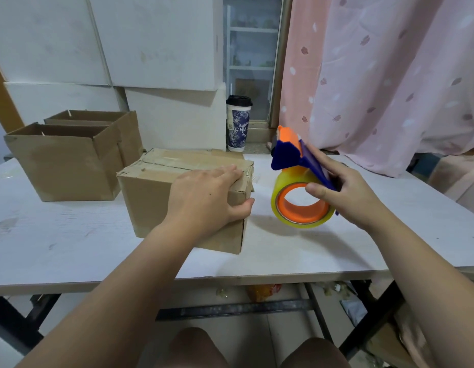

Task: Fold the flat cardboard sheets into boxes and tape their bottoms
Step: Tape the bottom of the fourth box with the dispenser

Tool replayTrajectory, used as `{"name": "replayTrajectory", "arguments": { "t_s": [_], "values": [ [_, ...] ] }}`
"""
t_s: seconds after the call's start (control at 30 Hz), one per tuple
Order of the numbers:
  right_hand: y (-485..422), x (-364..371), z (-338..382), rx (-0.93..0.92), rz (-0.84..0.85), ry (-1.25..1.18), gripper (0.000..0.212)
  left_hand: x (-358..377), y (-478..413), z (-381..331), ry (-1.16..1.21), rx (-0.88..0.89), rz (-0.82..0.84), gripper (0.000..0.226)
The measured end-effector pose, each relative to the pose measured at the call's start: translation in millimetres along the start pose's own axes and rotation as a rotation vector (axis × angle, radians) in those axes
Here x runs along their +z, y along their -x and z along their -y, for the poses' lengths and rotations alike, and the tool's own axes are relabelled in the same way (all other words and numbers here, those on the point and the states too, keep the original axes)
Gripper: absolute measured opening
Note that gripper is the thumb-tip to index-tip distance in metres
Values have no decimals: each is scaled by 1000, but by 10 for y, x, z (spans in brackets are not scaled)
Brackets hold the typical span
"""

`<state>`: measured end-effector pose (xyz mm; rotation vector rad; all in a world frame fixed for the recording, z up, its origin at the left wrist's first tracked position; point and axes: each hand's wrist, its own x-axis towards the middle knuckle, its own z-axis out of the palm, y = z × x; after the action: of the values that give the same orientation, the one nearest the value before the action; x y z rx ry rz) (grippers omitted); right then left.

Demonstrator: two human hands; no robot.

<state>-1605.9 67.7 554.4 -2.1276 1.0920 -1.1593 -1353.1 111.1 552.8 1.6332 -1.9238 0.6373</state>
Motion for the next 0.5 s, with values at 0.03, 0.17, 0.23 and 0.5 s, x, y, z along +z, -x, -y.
{"name": "replayTrajectory", "arguments": {
  "t_s": [0.03, 0.17, 0.23, 0.5],
  "values": [
    [3, -17, 13, -3, 4, -3, 64, -5, 1, -1, -6, 1, 0, 59],
    [71, -29, -10, -2, 48, 88, 69, 3, -18, 32, 29, -5, 40, 59],
    [134, -4, -44, 19, 57, 90, 67, 22, -12, 60, 41, 0, 33, 60],
    [135, -61, 23, -17, 81, 304, 70, 56, -1, 53, 42, 62, -104, 47]
  ]
}}
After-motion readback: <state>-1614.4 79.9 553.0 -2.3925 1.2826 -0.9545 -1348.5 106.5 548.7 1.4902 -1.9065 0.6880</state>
